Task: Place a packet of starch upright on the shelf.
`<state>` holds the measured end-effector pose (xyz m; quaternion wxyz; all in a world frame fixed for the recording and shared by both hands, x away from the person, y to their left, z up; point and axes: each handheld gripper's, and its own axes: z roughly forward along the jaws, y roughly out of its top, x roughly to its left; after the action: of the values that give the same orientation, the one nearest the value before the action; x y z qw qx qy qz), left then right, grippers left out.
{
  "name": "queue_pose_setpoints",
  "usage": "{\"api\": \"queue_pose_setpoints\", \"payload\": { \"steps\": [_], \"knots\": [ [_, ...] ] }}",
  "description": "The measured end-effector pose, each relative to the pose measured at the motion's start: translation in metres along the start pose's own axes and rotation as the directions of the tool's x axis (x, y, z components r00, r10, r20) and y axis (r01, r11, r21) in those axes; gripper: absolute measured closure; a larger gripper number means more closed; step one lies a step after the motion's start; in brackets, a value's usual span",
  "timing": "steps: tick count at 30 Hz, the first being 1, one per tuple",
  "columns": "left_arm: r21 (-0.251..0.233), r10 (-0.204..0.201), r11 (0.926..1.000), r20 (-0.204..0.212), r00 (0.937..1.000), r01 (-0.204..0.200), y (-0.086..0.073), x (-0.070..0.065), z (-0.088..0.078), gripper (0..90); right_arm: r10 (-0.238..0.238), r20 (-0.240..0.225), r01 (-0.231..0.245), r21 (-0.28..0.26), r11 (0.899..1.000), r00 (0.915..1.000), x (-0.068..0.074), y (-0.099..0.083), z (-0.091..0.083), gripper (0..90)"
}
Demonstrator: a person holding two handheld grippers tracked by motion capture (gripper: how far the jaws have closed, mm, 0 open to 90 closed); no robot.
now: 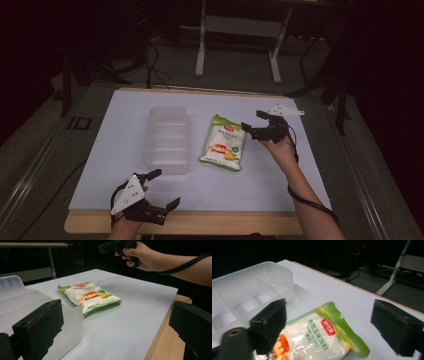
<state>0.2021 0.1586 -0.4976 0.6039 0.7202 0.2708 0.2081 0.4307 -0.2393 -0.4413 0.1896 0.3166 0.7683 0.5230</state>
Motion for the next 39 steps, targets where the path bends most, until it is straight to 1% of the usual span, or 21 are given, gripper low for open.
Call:
{"api": "queue_pose_setpoints", "payload": {
  "steps": [1,2,3,4,7,10,11,16,19,20,21,22,23,25,26,27,28,29,33,35,39],
  "knots": [
    [0.0,0.0,1.0,0.001,1.0,0.0,0.0,0.0,0.0,0.0,0.001,0.001,-0.001,0.012,1.0,1.0,-0.003,-0.005,0.006,13.7],
    [0.0,-0.001,1.0,0.001,1.0,0.001,0.0,0.0,0.0,0.0,0.001,0.001,-0.001,0.012,1.0,1.0,-0.003,-0.005,0.006,13.7],
    [-0.001,-0.004,1.0,0.001,1.0,0.004,0.0,0.0,0.0,0.0,0.005,0.005,-0.005,0.026,1.0,1.0,-0.006,-0.01,0.012,13.7],
    [-0.001,-0.004,1.0,0.001,1.0,0.004,0.0,0.0,0.0,0.0,0.005,0.005,-0.005,0.026,1.0,1.0,-0.006,-0.01,0.012,13.7],
    [0.002,-0.005,1.0,0.003,1.0,0.005,0.0,0.0,0.0,0.0,0.007,0.004,-0.007,0.049,0.999,1.0,-0.011,-0.019,0.021,13.7],
    [0.001,-0.003,1.0,0.002,1.0,0.003,0.0,0.0,0.0,0.0,0.007,0.003,-0.007,0.055,0.998,1.0,-0.014,-0.022,0.026,13.7],
    [0.001,-0.004,1.0,0.002,1.0,0.004,0.0,0.0,0.0,0.0,0.015,-0.007,-0.014,0.06,0.998,0.9999,-0.016,-0.025,0.029,13.7],
    [0.001,-0.005,1.0,0.004,1.0,0.005,0.0,0.0,0.0,0.0,0.01,-0.001,-0.01,0.085,0.996,0.9999,-0.021,-0.032,0.036,14.5],
    [0.001,-0.008,1.0,0.008,0.9999,0.008,0.0,-0.001,0.001,0.0,0.034,-0.003,-0.034,0.092,0.995,0.9994,-0.026,-0.041,0.042,14.5],
    [0.001,-0.008,1.0,0.008,0.9999,0.008,0.0,-0.001,0.001,0.0,0.034,-0.003,-0.034,0.092,0.995,0.9994,-0.026,-0.041,0.042,14.5],
    [0.001,-0.008,1.0,0.006,1.0,0.008,0.0,-0.001,0.001,0.0,0.041,0.004,-0.041,0.109,0.993,0.9992,-0.029,-0.045,0.046,14.5],
    [0.001,-0.008,1.0,0.006,1.0,0.008,0.0,-0.001,0.001,0.0,0.041,0.004,-0.041,0.109,0.993,0.9992,-0.029,-0.045,0.046,14.5],
    [0.001,-0.01,1.0,0.007,0.9999,0.01,0.0,-0.001,0.001,0.0,0.043,0.013,-0.044,0.124,0.991,0.999,-0.032,-0.048,0.049,14.6],
    [0.002,-0.011,0.9999,0.007,0.9999,0.011,0.0,-0.001,0.001,0.0,0.05,0.01,-0.051,0.136,0.989,0.9987,-0.034,-0.052,0.052,15.1],
    [0.002,-0.011,0.9999,0.007,0.9999,0.011,0.0,-0.001,0.001,0.0,0.05,0.01,-0.051,0.136,0.989,0.9987,-0.034,-0.052,0.052,15.1],
    [0.003,-0.01,0.9999,0.007,0.9999,0.01,0.0,-0.001,0.001,0.0,0.046,0.016,-0.048,0.157,0.986,0.9988,-0.035,-0.056,0.055,15.1],
    [0.003,-0.01,0.9999,0.007,0.9999,0.01,0.0,-0.001,0.001,0.0,0.046,0.016,-0.048,0.157,0.986,0.9988,-0.035,-0.056,0.055,15.1],
    [0.001,-0.013,0.9999,0.009,0.9999,0.013,0.0,-0.002,0.002,0.0,0.041,0.018,-0.043,0.171,0.984,0.999,-0.037,-0.059,0.058,15.1],
    [0.004,-0.012,0.9999,0.01,0.9999,0.012,-0.001,-0.002,0.002,0.0,0.049,0.022,-0.052,0.181,0.982,0.9985,-0.04,-0.063,0.062,15.1],
    [0.005,-0.014,0.9999,0.007,0.9999,0.014,-0.001,-0.002,0.002,0.0,0.058,0.023,-0.061,0.194,0.979,0.998,-0.042,-0.067,0.067,15.1],
    [0.007,-0.014,0.9999,0.0,0.9999,0.014,-0.001,-0.001,0.002,0.0,0.06,0.029,-0.064,0.211,0.975,0.9978,-0.043,-0.069,0.073,15.0]
  ]
}}
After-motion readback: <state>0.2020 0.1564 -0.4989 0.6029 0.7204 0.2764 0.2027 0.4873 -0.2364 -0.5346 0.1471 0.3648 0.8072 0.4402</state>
